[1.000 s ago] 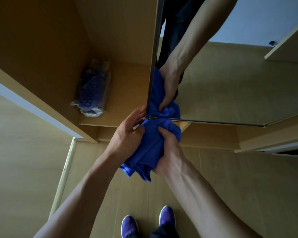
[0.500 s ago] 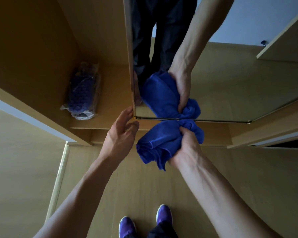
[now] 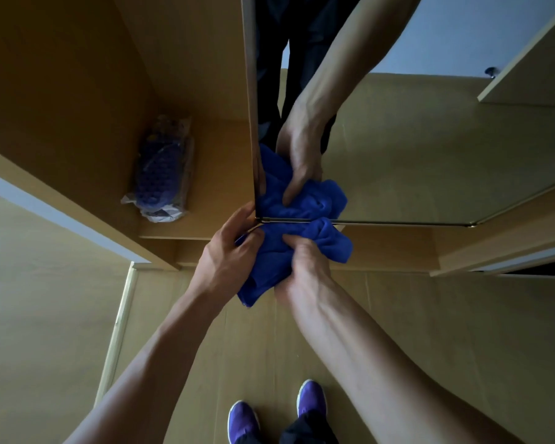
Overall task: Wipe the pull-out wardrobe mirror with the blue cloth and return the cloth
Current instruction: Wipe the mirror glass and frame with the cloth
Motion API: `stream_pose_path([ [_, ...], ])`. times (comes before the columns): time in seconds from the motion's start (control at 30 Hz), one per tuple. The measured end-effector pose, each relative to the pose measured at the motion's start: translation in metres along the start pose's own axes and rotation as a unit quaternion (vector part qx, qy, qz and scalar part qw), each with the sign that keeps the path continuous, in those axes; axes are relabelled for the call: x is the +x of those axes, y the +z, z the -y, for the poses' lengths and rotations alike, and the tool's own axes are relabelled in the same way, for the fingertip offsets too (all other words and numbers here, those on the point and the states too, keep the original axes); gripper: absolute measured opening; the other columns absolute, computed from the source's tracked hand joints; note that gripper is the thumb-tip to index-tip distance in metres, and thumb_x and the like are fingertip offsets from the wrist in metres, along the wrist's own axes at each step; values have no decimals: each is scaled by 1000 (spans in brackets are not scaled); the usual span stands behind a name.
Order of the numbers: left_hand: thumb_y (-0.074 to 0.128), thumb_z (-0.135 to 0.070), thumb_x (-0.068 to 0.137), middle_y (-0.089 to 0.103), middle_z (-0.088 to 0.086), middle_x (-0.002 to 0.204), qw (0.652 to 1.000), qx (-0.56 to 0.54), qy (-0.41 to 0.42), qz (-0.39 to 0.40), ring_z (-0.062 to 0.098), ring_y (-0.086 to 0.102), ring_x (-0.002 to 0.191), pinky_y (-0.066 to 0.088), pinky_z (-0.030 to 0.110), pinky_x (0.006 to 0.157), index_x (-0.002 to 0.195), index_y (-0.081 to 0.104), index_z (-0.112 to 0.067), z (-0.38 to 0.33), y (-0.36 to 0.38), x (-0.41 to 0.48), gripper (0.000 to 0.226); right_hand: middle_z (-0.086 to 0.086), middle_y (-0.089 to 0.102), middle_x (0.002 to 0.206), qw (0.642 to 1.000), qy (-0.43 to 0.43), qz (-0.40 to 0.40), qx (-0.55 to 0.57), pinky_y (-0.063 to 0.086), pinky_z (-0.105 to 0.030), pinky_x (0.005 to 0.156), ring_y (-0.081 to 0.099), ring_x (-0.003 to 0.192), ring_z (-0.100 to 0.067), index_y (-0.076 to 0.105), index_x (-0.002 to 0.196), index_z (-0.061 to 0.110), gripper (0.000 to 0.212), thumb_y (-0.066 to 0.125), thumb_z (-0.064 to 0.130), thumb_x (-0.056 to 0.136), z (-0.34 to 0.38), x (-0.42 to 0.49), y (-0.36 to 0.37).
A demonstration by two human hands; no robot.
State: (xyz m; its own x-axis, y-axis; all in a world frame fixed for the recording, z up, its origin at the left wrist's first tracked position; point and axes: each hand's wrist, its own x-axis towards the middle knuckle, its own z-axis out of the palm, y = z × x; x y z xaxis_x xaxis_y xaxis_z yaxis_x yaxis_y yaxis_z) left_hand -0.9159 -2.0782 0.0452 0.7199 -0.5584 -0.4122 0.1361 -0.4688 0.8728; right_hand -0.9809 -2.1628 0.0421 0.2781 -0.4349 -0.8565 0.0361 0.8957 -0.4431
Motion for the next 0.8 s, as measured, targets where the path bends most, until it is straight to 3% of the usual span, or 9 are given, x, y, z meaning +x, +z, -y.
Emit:
stream_pose_path([
  [0.1,53,-38,87,70,-24,116,999,39,5,14,6,66,110,56,43,96,115,57,-64,-7,-5,2,39,-22,68,119,1000,13,18,-7,57,-44,80,68,103,-39,59,128,2,36,58,10,93,2,-1,-1],
  [0.2,49,-36,85,69,-10,123,997,67,24,11,17,65,114,56,48,94,131,53,-43,-13,0,4,47,-19,68,116,999,23,35,-18,53,-36,66,69,88,-32,58,129,0,36,53,12,95,10,-1,-7],
  [0.27,51,-29,94,67,-5,126,997,66,28,-7,20,65,115,56,49,93,132,50,-34,-14,7,3,39,-21,67,119,999,23,34,-11,51,-36,64,66,81,-30,58,129,0,36,51,12,96,16,-1,-11],
  [0.4,54,-28,95,68,2,119,998,66,14,-18,27,66,107,57,50,85,126,44,-30,-9,19,2,33,-20,66,114,999,39,26,-10,49,-36,75,64,87,-28,56,124,-1,34,49,19,98,33,3,-27],
  [0.5,56,-27,95,68,1,100,997,65,16,-26,25,60,86,49,36,68,125,44,-31,-5,25,4,33,-15,67,103,999,27,-5,22,50,-33,70,66,84,-25,57,116,0,28,51,18,95,51,7,-47],
  [0.57,58,-28,96,67,0,98,996,78,12,-39,18,58,80,41,29,62,127,45,-33,-4,28,5,34,-13,70,104,999,4,-19,33,53,-34,71,69,84,-24,60,116,2,28,53,15,93,64,7,-61],
  [0.67,59,-31,96,69,1,94,995,88,6,-54,13,58,72,41,28,59,128,45,-34,-4,32,1,35,-13,72,116,998,-30,-34,34,57,-37,81,72,94,-27,63,124,3,36,58,14,90,76,9,-78],
  [0.8,59,-29,96,71,3,92,994,92,8,-56,13,56,66,41,29,58,133,43,-34,-4,33,-1,40,-15,73,115,997,-56,-55,0,58,-41,88,73,99,-31,65,124,4,40,64,15,86,75,15,-84],
])
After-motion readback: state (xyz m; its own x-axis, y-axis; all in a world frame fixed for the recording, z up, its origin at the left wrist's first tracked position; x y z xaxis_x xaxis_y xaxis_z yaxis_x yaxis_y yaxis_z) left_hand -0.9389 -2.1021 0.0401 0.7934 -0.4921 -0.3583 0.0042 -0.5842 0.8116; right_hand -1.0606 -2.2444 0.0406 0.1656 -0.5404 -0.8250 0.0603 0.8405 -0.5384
